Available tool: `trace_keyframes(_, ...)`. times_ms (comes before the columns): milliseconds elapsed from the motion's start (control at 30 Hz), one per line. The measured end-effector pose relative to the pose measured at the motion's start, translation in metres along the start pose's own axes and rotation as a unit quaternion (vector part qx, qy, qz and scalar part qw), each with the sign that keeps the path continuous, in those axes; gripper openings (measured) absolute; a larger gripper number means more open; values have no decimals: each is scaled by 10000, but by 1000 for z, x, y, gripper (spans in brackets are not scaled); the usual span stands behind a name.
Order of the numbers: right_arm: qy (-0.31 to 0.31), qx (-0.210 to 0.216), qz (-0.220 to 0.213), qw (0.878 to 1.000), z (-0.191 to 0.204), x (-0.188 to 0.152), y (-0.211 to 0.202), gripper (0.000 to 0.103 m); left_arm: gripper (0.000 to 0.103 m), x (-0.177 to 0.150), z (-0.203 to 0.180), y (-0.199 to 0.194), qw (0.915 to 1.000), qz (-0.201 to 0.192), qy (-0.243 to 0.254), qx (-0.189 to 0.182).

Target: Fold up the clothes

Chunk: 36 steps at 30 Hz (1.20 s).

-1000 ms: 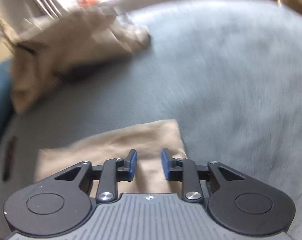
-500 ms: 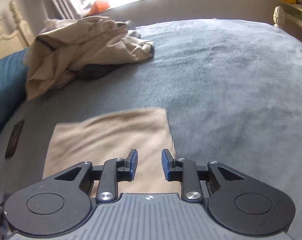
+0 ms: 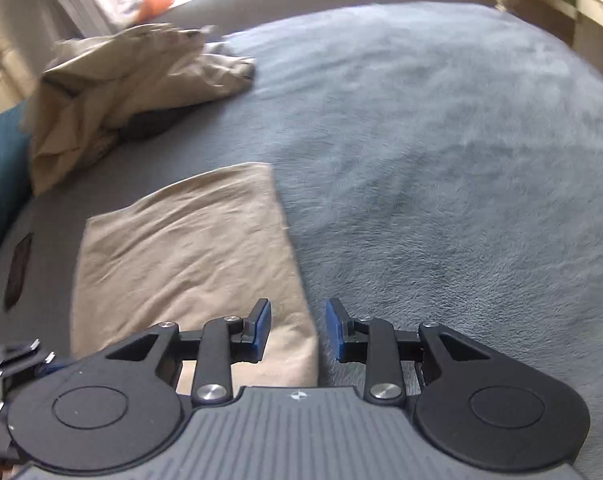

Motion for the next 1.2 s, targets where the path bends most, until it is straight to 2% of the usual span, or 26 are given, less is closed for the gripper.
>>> trace_keyframes(133, -574, 103, 136, 9982, 17, -19, -2, 31, 58, 0, -1, 1, 10000, 35, 72, 12)
trace_keyframes(233, -305, -135, 294, 9990, 2, -33, 1, 32, 58, 0, 1, 1, 10000, 49, 70, -27)
trace_keyframes(333, -373, -387, 412, 9977, -10, -52, -3, 32, 59, 0, 1, 1, 10000, 51, 72, -36)
trace_keyframes(400, -378, -336, 503, 9975, -10, -63, -7, 32, 59, 0, 0, 2, 9999, 59, 96, -30)
trace_keyframes(567, -893, -210, 367, 9951, 14, -79, -9, 32, 61, -1, -1, 2, 9998, 76, 164, -24)
trace_keyframes(667, -1142, -337, 313, 9924, 28, -80, 2, 32, 61, -1, -2, 2, 9998, 95, 181, -21)
trace_keyframes(800, -391, -852, 130, 9955, 7, -76, 13, 31, 61, -1, -1, 3, 9997, 116, 203, -24)
trace_keyframes(833, -14, -869, 125, 9961, -3, -75, 15, 32, 61, -1, -2, 3, 9997, 118, 212, -25)
trace_keyframes(900, 796, -632, 177, 9947, -23, -79, 18, 33, 61, -2, -2, 3, 9996, 138, 256, -13)
trace_keyframes(967, 1152, -493, 209, 9919, -30, -84, 20, 33, 61, -2, -3, 3, 9994, 166, 305, 10)
trace_keyframes(1133, 591, -712, 12, 9957, -21, -84, 10, 33, 61, -2, -2, 3, 9994, 178, 307, 2)
trace_keyframes(1200, 566, -793, 57, 9952, -24, -86, 8, 33, 61, -2, -2, 4, 9993, 182, 315, 7)
Point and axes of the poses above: each gripper's, at about its wrist camera, not at the fingertips, and y roughly the way its jaws point, z to its left, x to its top, the point moved 8 cm from there along y, roughly the way its jaws point, and after that the axes turned 12 degrees about -x, right-handed, at the moved point
